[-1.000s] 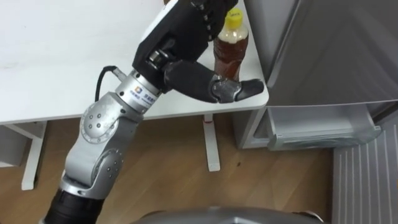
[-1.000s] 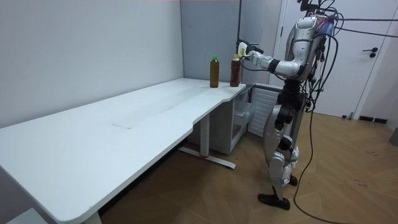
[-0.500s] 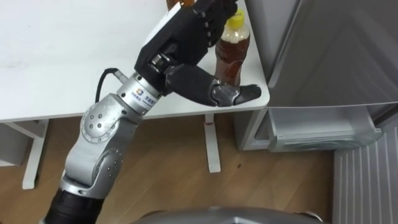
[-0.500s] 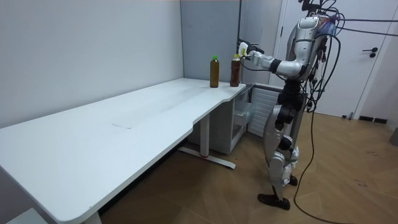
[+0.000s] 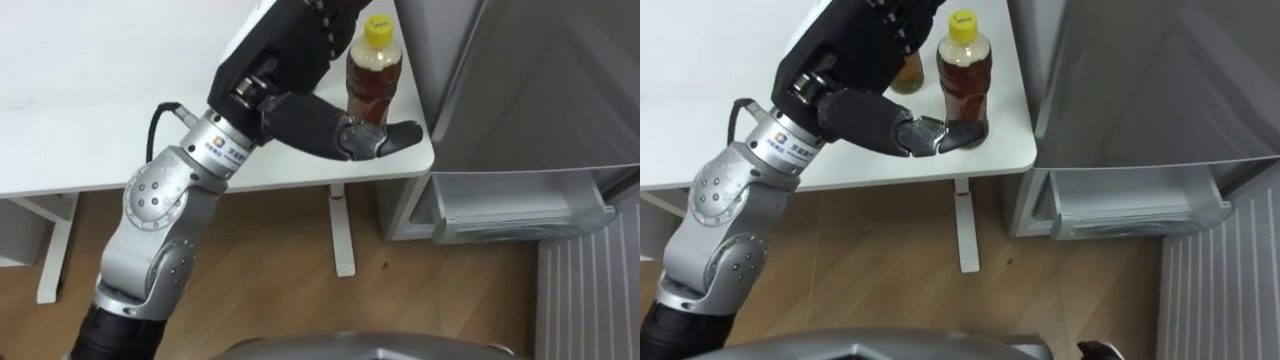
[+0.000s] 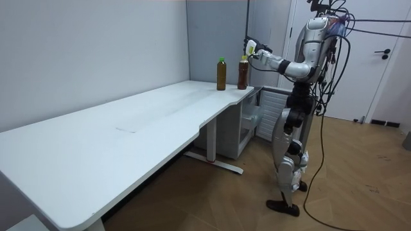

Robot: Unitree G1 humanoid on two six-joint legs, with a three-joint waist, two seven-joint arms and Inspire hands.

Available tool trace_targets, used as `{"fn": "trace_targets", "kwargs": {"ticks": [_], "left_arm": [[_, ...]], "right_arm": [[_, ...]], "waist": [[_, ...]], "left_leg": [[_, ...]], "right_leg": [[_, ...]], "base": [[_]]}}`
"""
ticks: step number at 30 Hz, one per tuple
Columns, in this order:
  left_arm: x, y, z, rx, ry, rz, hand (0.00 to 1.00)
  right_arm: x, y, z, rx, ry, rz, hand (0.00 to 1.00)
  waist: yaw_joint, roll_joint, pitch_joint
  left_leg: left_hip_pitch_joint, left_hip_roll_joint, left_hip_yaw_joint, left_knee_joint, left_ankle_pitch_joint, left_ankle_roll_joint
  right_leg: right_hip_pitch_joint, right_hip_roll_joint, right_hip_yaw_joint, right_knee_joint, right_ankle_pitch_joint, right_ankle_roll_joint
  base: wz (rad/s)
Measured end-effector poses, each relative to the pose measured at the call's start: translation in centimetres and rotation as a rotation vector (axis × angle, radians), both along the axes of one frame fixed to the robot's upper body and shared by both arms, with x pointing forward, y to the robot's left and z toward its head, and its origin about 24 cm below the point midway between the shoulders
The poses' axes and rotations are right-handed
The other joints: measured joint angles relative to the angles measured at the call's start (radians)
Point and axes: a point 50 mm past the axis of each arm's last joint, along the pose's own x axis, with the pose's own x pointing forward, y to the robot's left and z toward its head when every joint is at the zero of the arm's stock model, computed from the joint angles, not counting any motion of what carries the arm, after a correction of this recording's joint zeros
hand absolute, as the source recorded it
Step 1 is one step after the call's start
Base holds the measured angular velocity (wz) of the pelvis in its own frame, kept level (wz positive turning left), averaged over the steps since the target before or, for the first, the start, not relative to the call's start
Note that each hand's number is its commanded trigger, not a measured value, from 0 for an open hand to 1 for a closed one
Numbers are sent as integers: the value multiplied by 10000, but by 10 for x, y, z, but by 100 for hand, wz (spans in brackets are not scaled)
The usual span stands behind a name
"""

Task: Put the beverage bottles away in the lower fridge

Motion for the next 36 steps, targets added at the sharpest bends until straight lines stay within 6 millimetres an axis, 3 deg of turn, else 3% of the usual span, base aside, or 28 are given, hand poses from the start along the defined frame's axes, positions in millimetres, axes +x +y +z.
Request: {"fn": "trace_targets", "kwargs": {"ticks": [20,36], "left_arm": [[2,2,-1,22,88,417,0],[11,7,-29,791,1146,1407,0]], "right_arm": [[-1,2,0,173,80,61,0],[1,2,0,-20,-90,105,0]], "waist": [[2,-56,38],[-40,-92,66]], "left_leg": [[150,-2,26,-23,0,0],[158,1,13,16,-1,0]], "right_leg": [[48,-3,26,4,0,1],[78,-1,0,7,0,1]], "base": [[0],[0]]}}
